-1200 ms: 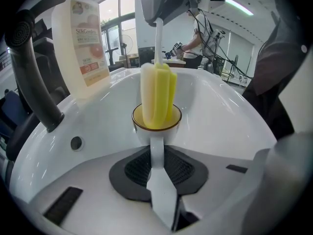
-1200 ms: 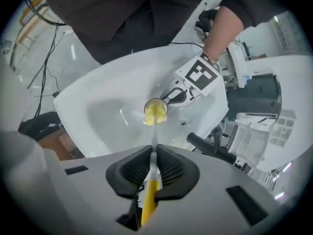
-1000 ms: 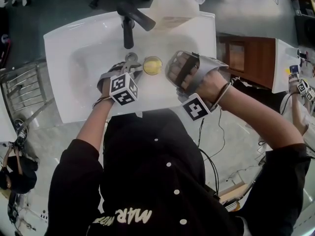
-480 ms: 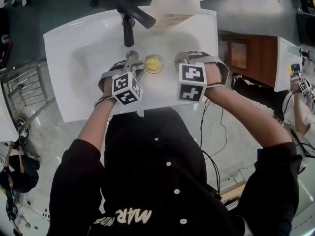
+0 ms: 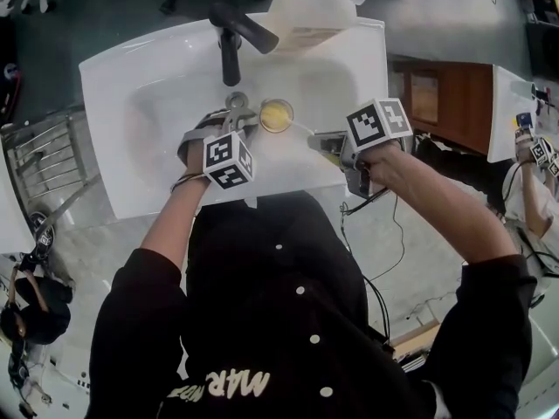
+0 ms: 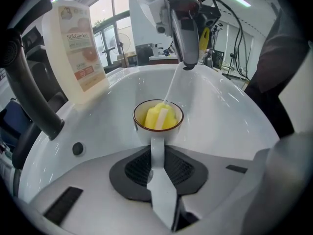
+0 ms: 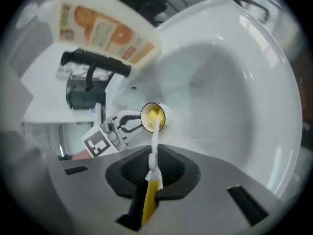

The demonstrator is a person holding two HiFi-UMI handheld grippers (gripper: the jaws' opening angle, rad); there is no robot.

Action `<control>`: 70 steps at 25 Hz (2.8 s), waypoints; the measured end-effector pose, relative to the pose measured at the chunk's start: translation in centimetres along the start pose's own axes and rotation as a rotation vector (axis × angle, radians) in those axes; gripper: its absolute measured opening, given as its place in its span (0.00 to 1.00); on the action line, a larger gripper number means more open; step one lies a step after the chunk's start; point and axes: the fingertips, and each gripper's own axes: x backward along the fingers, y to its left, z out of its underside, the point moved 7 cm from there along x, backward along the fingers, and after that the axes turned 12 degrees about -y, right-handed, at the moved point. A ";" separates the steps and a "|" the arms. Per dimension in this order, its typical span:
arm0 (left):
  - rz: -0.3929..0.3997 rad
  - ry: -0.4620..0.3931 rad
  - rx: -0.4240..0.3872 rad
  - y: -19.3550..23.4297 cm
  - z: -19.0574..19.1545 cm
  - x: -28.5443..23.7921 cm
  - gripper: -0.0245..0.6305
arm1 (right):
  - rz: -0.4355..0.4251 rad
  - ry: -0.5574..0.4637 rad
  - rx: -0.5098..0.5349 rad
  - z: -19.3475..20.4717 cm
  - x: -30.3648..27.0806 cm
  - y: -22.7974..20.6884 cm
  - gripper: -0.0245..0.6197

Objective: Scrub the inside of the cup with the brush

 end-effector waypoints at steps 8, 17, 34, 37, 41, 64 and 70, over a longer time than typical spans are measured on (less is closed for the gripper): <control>0.007 0.003 0.012 0.1 0.3 0.1 0.17 | -0.023 -0.068 -0.032 1.7 -0.1 0.7 0.11; 0.016 0.006 0.034 0.3 0.2 0.0 0.17 | 0.110 0.015 0.568 1.2 1.4 1.6 0.11; 0.024 0.019 0.046 0.7 0.3 0.0 0.17 | 0.353 0.272 2.274 -1.2 3.6 7.6 0.10; 0.028 0.020 0.050 0.7 0.2 0.0 0.17 | 0.385 0.461 2.584 -0.6 3.0 7.8 0.10; 0.031 0.022 0.046 0.8 0.0 0.1 0.17 | 0.409 0.594 2.821 -0.4 1.2 7.6 0.10; 0.018 0.048 -0.003 0.6 -0.2 0.0 0.17 | 0.203 0.370 1.163 -3.7 -1.6 4.0 0.11; 0.016 0.053 -0.011 0.7 0.1 0.2 0.17 | 0.048 0.154 0.222 -2.9 -0.8 0.7 0.11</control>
